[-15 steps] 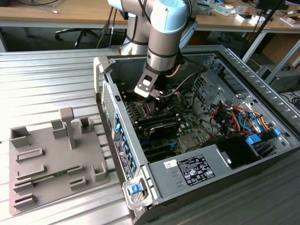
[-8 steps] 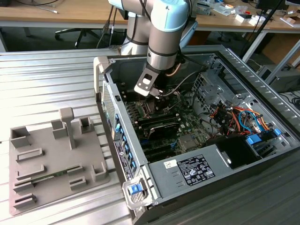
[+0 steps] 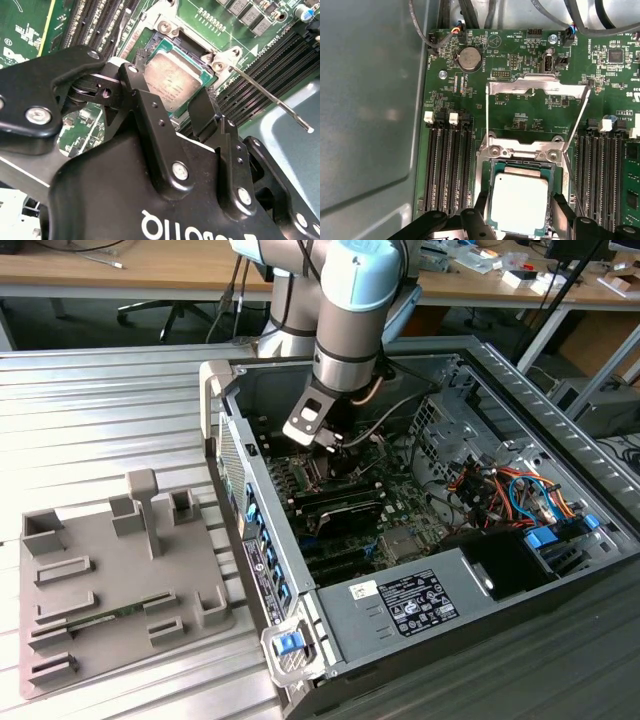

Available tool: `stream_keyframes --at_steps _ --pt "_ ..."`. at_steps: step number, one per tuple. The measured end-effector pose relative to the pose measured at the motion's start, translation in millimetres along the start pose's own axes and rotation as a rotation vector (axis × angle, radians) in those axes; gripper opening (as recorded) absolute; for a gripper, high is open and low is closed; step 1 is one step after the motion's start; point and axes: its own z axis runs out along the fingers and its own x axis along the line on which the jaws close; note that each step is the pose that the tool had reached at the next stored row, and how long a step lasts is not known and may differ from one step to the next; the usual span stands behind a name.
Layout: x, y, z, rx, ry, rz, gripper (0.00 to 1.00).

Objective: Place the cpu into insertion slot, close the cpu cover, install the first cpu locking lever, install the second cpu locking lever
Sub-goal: 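Place the cpu into insertion slot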

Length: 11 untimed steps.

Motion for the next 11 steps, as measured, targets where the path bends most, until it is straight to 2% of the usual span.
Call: stream_keyframes --at_steps 4,9,11 --pt "0.2 -0.2 2.5 -0.0002 0.0022 0.004 0.61" --pt "0.1 -0.2 3.0 0.0001 0.0017 0.004 0.61" --pt "0.1 -0.2 3.0 0.0001 0.0019 0.004 0.55"
